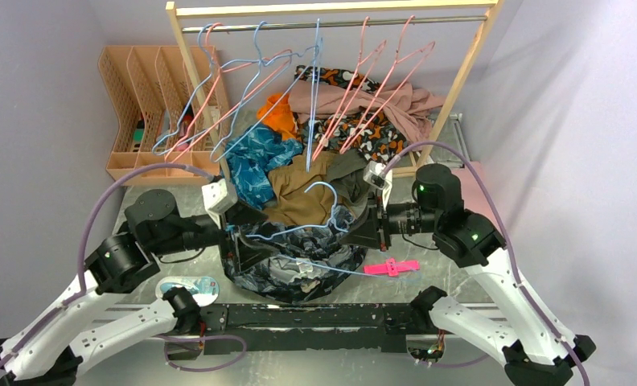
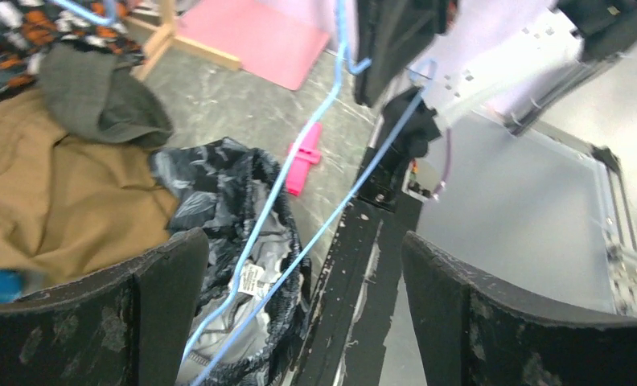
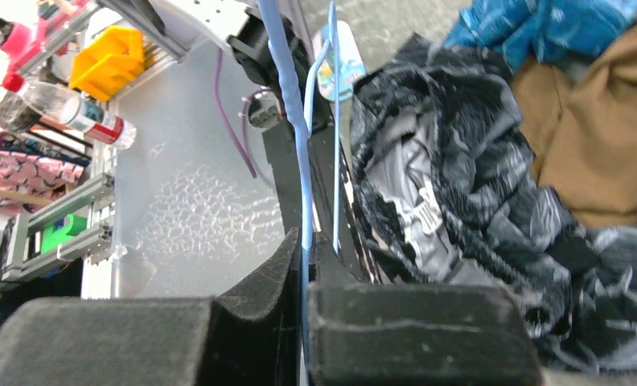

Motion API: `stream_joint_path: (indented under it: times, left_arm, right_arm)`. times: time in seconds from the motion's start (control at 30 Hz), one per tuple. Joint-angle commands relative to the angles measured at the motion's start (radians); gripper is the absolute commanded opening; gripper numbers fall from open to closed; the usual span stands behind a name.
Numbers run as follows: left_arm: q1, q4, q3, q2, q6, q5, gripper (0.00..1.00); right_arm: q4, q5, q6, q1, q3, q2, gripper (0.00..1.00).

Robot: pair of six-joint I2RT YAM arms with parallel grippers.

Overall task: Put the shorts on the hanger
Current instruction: Hang the shorts on the hanger.

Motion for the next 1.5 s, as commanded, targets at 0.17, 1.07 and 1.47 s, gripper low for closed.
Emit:
stream_joint_path:
  times: [0.17,1.07,1.47]
  left_arm:
    - [0.003,0.153,-0.049,0.009,0.146,0.239,0.93]
    - [0.004,-0.009,0.079,0.210,0.295,0.314,0.27]
    - [0.004,0.024,0.053,0.171,0.286,0.286,0.07]
  right_arm:
    - [0.277,-0.238,-0.008,0.005,-0.059,0.035,0.00]
    - [0.325,-0.258,-0.052,0.050,-0.040,0.076,0.00]
    - [0.267,-0.207,-0.010,0.060,0.038,0.084,0.63]
